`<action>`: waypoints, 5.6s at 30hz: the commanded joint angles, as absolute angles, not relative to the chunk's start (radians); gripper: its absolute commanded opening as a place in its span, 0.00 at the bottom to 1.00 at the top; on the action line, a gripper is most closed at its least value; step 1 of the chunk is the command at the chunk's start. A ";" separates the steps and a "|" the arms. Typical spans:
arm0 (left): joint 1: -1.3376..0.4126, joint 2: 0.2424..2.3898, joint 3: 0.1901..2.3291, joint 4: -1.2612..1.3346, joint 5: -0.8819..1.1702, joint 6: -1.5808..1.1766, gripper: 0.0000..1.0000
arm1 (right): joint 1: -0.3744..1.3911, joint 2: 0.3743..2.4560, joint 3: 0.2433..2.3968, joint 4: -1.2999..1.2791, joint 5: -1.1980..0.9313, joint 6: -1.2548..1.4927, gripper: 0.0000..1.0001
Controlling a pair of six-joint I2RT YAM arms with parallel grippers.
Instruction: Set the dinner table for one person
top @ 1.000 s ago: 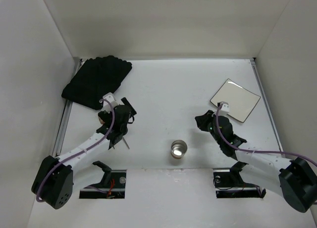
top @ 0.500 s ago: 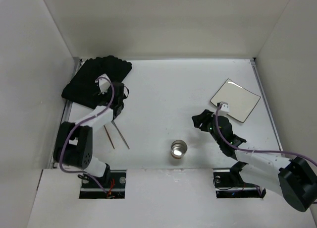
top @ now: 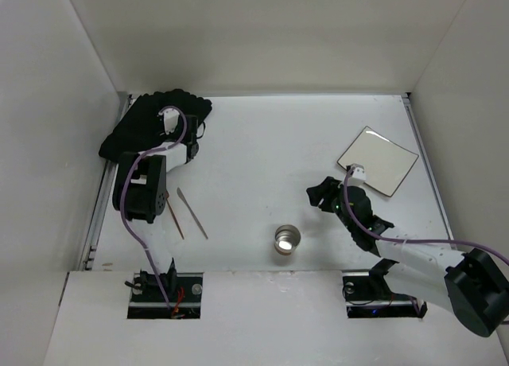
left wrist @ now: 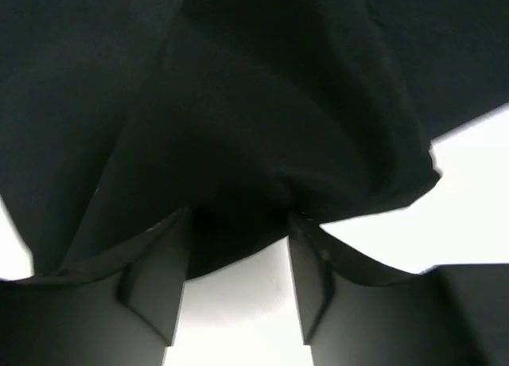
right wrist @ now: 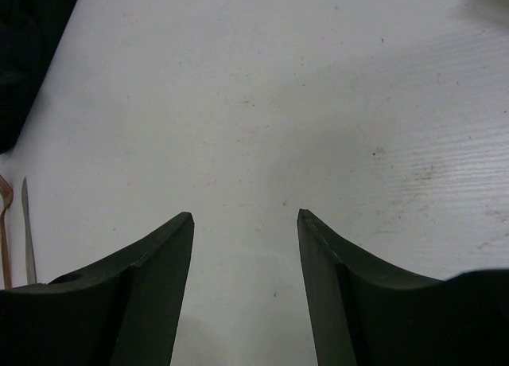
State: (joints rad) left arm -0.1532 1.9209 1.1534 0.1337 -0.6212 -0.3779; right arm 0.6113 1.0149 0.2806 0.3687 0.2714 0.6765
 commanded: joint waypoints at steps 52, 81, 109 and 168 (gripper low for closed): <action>-0.711 1.702 1.087 0.313 -0.271 -0.683 0.59 | 0.475 1.374 0.549 0.442 0.273 0.845 0.77; -0.395 1.058 0.261 0.279 -0.440 -1.180 0.70 | 0.430 1.916 1.025 0.390 0.262 1.035 0.54; -0.372 1.342 0.351 0.463 -0.410 -1.115 0.11 | 0.390 1.382 0.350 0.592 0.285 1.083 0.10; -0.838 1.107 0.422 0.574 -0.456 -0.600 0.16 | -0.155 0.789 0.328 0.126 0.129 0.928 0.00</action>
